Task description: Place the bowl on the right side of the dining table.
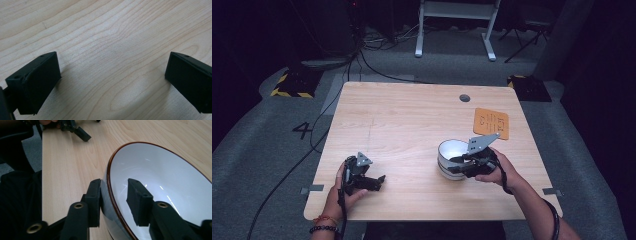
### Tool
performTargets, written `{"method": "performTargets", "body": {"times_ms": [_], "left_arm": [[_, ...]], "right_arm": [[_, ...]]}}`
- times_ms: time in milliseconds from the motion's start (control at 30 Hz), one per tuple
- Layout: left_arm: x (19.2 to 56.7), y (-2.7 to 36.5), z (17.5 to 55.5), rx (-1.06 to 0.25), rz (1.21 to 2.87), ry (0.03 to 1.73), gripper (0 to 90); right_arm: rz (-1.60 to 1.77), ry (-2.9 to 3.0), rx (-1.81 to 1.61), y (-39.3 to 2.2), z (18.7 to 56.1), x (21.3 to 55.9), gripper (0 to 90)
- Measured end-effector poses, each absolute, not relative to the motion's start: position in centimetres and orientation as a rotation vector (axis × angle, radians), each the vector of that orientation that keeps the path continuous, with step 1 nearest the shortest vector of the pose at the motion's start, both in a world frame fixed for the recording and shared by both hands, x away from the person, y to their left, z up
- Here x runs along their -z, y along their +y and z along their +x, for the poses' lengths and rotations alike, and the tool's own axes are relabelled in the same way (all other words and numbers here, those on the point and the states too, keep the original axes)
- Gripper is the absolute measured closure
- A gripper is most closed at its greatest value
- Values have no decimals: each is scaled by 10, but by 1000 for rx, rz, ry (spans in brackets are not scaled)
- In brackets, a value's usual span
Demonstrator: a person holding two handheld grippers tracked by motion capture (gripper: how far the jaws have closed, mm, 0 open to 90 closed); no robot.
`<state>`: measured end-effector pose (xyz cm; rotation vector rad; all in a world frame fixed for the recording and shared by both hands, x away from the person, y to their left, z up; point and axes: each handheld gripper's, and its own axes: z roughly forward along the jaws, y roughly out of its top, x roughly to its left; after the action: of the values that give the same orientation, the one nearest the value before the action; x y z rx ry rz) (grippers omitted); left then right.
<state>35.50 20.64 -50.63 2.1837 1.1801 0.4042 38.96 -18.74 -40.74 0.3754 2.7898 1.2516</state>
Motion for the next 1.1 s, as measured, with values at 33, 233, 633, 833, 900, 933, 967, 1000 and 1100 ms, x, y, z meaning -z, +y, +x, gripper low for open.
{"method": "performTargets", "body": {"times_ms": [33,233,633,833,900,933,967,1000,1100], "left_arm": [[506,206,355,-404,2184,1180,1],[506,206,355,-404,2181,1182,1],[506,206,355,-405,2183,1180,1],[506,206,355,-405,2182,1180,1],[506,206,355,-405,2182,1180,1],[506,206,355,-405,2183,1180,1],[506,206,355,-402,2184,1179,1],[506,206,355,-402,2184,1180,1],[506,206,355,-402,2185,1179,1]], "right_arm": [[371,2800,-1249,-187,390,407,704],[342,2855,-1221,-179,390,403,810],[327,2846,-1217,-181,389,402,817],[337,2846,-1239,-182,389,402,817],[333,2843,-1240,-182,389,402,818],[331,2841,-1246,-183,390,402,818],[331,2838,-1254,-183,390,402,819],[327,2838,-1257,-183,389,401,819],[326,2834,-1267,-184,389,401,820]]}}
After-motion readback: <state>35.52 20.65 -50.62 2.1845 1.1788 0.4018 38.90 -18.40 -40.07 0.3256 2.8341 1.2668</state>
